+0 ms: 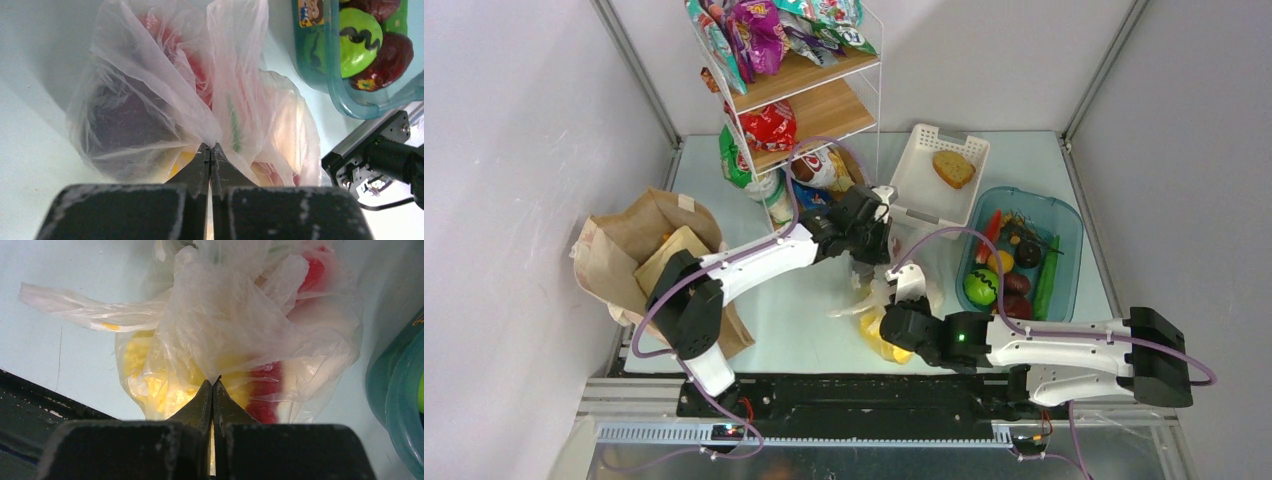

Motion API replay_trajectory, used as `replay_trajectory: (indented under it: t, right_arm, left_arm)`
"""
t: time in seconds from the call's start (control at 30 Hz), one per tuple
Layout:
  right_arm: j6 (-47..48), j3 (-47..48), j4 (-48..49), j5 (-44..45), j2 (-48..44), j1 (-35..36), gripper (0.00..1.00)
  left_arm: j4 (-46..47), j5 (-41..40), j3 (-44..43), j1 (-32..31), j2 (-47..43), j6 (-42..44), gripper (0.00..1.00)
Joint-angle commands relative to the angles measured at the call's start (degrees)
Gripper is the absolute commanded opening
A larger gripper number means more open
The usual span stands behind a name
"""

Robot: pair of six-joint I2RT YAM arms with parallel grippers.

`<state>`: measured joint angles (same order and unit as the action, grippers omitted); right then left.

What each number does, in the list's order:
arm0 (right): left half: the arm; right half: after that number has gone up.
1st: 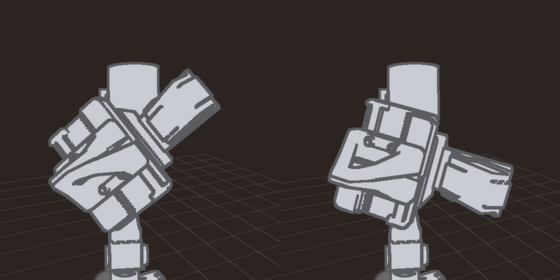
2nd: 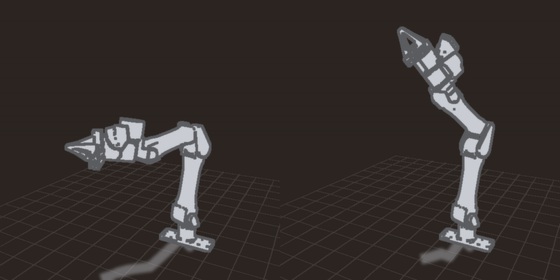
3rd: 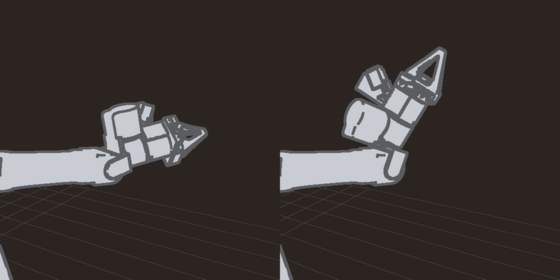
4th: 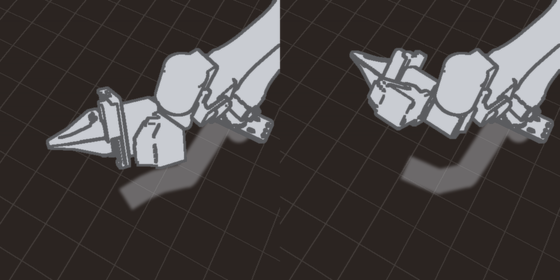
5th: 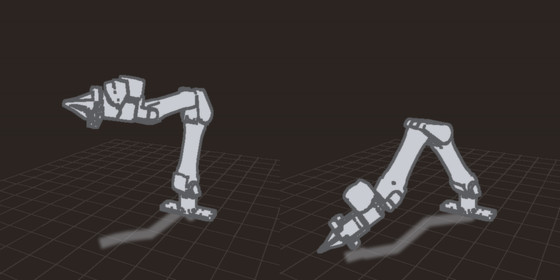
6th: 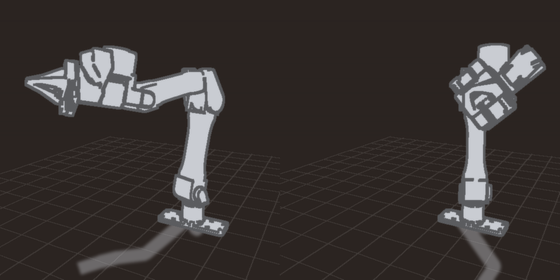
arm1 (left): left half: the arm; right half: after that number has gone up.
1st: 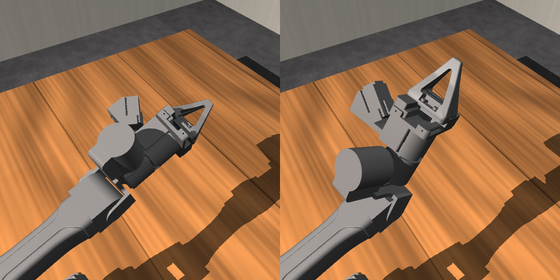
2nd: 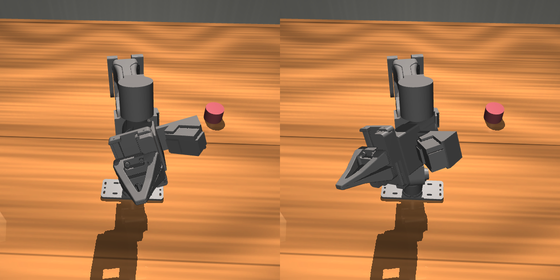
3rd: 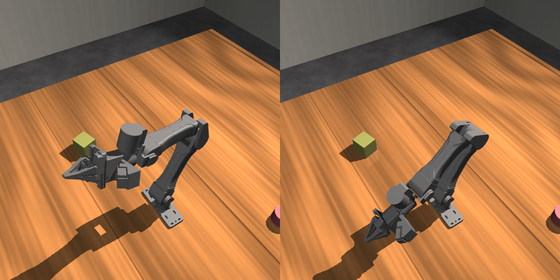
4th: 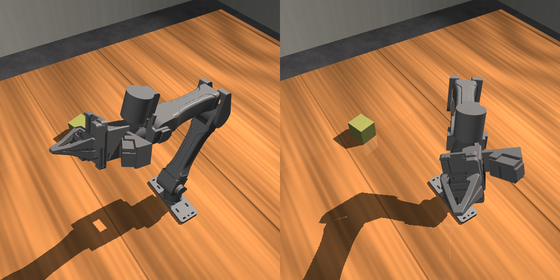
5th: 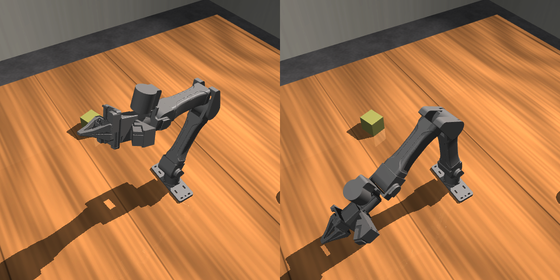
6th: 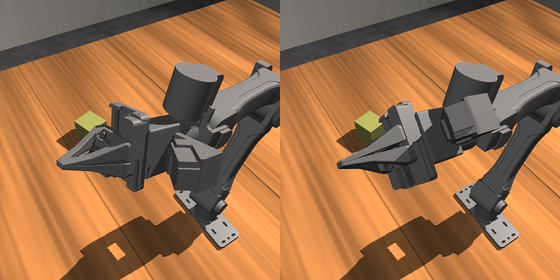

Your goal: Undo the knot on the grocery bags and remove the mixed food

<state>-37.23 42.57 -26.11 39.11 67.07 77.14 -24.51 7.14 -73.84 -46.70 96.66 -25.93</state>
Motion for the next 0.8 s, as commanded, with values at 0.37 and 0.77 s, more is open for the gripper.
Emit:
replay_trajectory:
  t: [0.37,0.77]
  right_arm:
    - [-8.02,-1.25,-12.01,8.26,-8.82,0.13,0.0]
    - [3.11,-0.91,-5.79,-2.32,-19.56,0.34,0.69]
  left_arm:
    - [1.22,-0.61,-0.02,10.26,-2.67,-0.43,0.0]
    - [1.25,1.23,-0.04,9.91,-3.96,-0.89,0.0]
